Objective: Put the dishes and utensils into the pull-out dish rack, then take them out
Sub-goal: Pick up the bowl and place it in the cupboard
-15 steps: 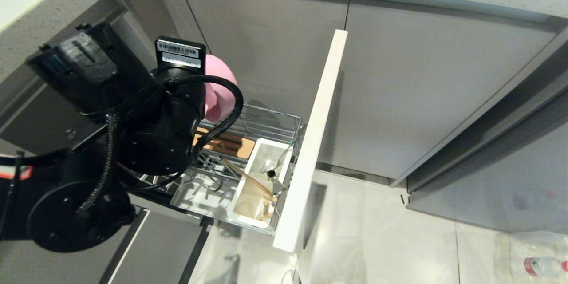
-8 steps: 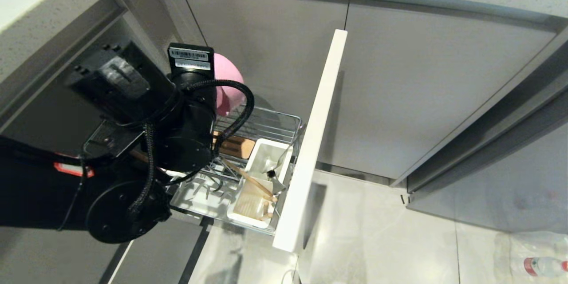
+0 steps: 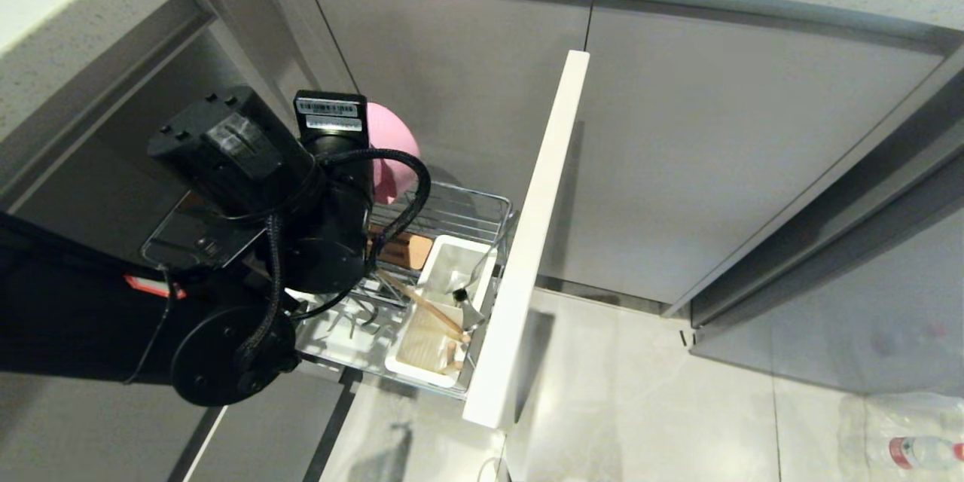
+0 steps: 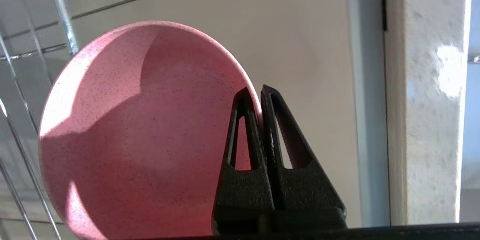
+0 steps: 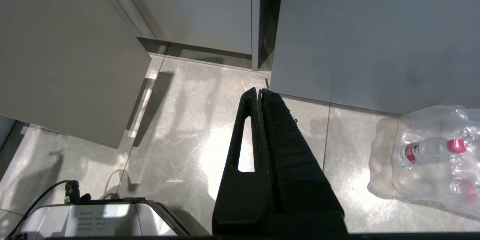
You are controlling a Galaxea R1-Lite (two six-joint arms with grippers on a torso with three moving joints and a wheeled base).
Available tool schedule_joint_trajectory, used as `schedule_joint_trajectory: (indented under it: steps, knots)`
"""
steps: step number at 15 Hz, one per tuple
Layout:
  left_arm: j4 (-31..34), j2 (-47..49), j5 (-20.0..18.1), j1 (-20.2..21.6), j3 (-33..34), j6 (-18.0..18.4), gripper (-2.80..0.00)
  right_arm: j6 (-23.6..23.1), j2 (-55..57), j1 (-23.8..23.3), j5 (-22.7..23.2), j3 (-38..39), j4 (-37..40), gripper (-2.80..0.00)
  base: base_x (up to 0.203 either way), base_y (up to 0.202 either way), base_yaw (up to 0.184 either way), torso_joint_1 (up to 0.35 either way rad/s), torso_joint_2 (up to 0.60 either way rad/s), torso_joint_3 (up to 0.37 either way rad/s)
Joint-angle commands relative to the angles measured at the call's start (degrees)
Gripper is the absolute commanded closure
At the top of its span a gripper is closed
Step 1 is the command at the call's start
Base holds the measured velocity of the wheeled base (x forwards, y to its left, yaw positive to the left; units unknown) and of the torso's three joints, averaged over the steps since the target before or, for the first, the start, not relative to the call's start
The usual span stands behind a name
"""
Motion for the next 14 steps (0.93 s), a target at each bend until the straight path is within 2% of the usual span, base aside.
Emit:
schedule_joint_trajectory:
  steps: [1, 2, 5, 10, 14]
  knots:
    - [-0.35, 0.70, 0.17, 0.45, 0.43, -1.78, 0.00, 0.04, 0.02, 0.01, -0.01, 0.09, 0.00, 0.00, 0.000, 0.000, 0.000, 0.000, 0.00, 0.000]
    - [-0.35, 1.41, -0.06, 0.85, 0.74, -3.39, 0.00, 0.04, 0.02, 0.01, -0.01, 0.09, 0.01, 0.00, 0.000, 0.000, 0.000, 0.000, 0.00, 0.000]
    - [-0.36, 1.90, -1.02, 1.25, 0.75, -4.08, 0.00, 0.04, 0.02, 0.01, -0.01, 0.09, 0.00, 0.00, 0.000, 0.000, 0.000, 0.000, 0.00, 0.000]
    - [-0.53, 3.70, -3.71, 2.22, 0.68, -7.83, 0.00, 0.04, 0.02, 0.01, -0.01, 0.09, 0.00, 0.00, 0.000, 0.000, 0.000, 0.000, 0.00, 0.000]
    - [-0.79, 4.80, -3.96, 3.18, 0.58, -10.48, 0.00, 0.04, 0.02, 0.01, -0.01, 0.09, 0.00, 0.00, 0.000, 0.000, 0.000, 0.000, 0.00, 0.000]
